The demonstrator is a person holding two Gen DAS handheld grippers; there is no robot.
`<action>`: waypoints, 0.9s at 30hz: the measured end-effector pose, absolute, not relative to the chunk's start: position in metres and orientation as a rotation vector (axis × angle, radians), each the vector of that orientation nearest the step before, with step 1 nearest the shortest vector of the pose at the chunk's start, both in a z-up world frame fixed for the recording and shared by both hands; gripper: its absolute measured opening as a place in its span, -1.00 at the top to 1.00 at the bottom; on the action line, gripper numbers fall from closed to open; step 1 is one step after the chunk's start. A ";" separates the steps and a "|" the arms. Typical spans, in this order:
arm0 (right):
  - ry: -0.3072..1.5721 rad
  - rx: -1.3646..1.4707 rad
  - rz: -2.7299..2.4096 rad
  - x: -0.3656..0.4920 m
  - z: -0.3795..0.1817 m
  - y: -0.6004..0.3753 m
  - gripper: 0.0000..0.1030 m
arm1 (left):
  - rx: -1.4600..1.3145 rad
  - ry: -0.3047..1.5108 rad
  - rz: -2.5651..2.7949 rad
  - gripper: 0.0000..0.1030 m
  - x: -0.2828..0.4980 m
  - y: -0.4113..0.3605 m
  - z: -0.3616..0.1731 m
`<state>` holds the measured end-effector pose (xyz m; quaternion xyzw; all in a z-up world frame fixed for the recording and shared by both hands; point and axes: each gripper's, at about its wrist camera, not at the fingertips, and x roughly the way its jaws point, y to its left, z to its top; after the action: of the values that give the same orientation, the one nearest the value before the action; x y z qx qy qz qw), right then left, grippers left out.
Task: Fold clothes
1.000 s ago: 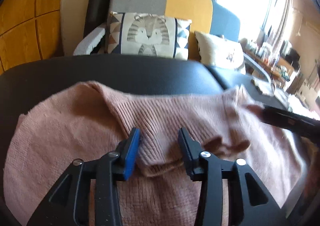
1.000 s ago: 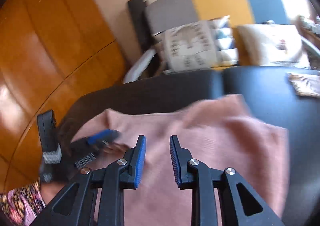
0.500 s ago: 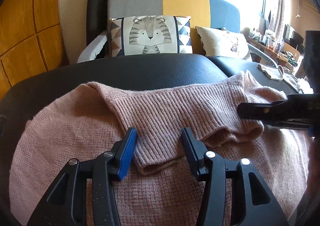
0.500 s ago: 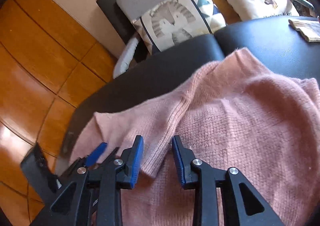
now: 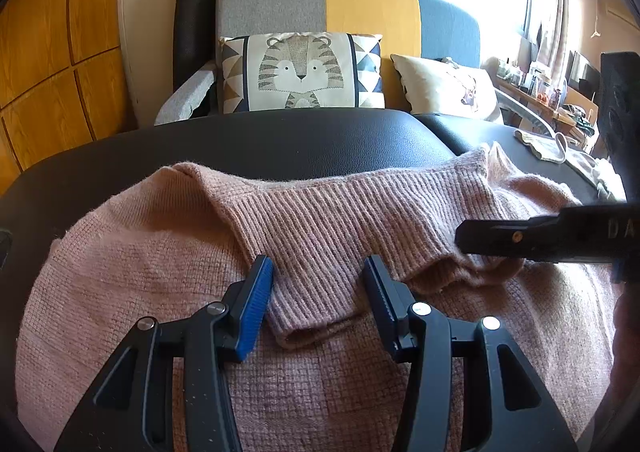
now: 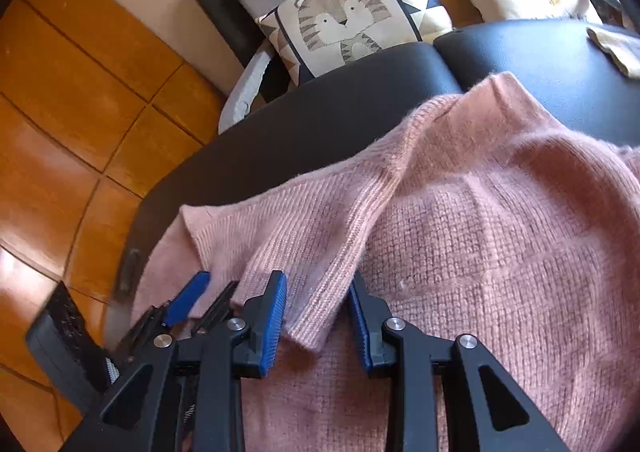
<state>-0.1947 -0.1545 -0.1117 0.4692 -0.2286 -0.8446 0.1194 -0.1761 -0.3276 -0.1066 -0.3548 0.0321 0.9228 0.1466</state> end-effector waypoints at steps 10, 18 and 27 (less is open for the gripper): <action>-0.410 1.315 -2.597 -0.191 -0.094 -0.154 0.89 | -1.025 0.052 2.642 0.00 -0.178 -0.330 -0.108; -0.710 1.293 -2.499 -0.185 -0.122 -0.125 0.87 | -1.027 0.017 2.628 -0.01 -0.180 -0.334 -0.109; -0.612 1.094 -2.632 -0.176 -0.074 -0.124 0.52 | -1.029 0.010 2.626 -0.01 -0.180 -0.333 -0.108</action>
<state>-0.1760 -0.1242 -0.0735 0.3728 -0.2087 -0.8971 0.1129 -0.1795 -0.3332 -0.1079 -0.3603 0.0036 0.9190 0.1599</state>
